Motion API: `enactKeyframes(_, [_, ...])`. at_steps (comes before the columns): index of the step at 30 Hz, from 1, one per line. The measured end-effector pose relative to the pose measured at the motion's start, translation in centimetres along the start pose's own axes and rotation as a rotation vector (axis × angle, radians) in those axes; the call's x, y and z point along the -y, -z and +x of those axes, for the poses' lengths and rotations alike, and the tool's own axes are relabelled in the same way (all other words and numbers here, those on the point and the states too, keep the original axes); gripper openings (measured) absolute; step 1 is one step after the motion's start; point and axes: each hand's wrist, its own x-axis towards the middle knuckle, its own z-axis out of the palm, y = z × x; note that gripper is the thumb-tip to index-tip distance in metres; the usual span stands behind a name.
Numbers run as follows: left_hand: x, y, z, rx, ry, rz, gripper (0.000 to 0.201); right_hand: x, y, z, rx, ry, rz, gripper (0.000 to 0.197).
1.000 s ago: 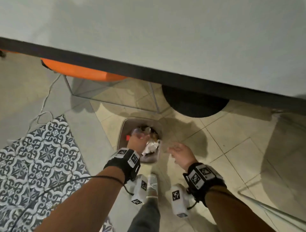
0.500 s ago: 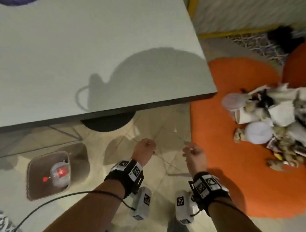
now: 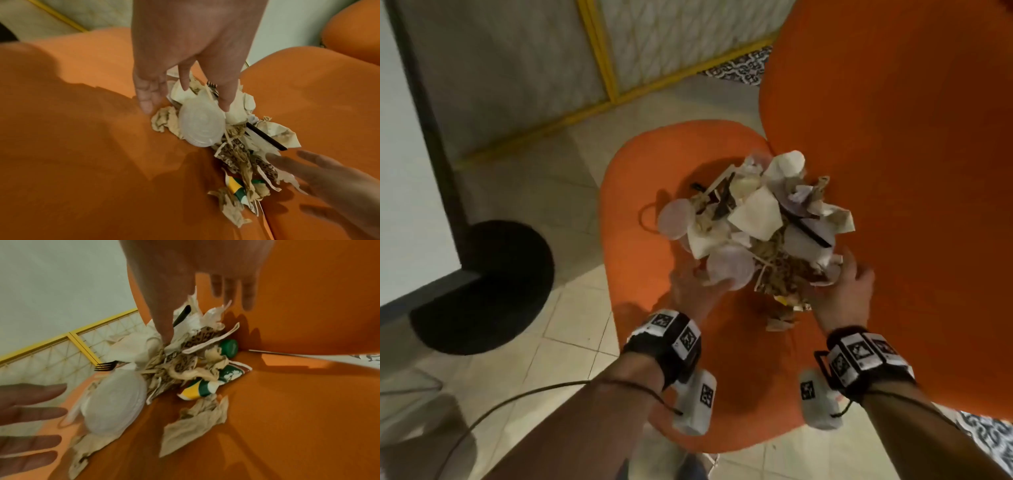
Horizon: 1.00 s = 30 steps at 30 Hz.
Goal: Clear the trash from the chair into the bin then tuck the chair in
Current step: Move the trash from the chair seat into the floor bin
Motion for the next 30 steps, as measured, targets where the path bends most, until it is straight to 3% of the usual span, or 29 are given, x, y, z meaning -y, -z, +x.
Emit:
enactKeyframes(5, [-2.7, -2.5, 2.9, -0.102, 0.195, 0.051, 0.102, -0.9, -1.6, 2.0, 0.154, -0.417, 0.307, 0.109])
enactKeyframes(9, [-3.0, -4.2, 4.0, -0.160, 0.234, 0.182, 0.094, -0.4, -3.2, 3.5, 0.219, -0.617, 0.460, 0.131])
enactKeyframes(14, [-2.3, -5.5, 4.4, 0.028, 0.227, -0.063, 0.063, -0.2, -4.2, 3.4, 0.199, -0.575, 0.481, 0.130])
enactKeyframes(19, [-2.2, -6.3, 4.0, 0.082, 0.125, 0.093, 0.053, -0.2, -5.1, 2.1, 0.145, -0.529, 0.583, 0.127])
enactKeyframes(24, [-2.5, -5.9, 3.2, 0.169, 0.029, 0.196, 0.026, 0.5, -6.0, 1.7, 0.131, -0.539, 0.575, 0.125])
enactKeyframes(30, [-2.1, -3.9, 2.1, 0.167, -0.021, 0.232, 0.022, 0.7, -6.0, 1.7, 0.113, -0.556, 0.597, 0.114])
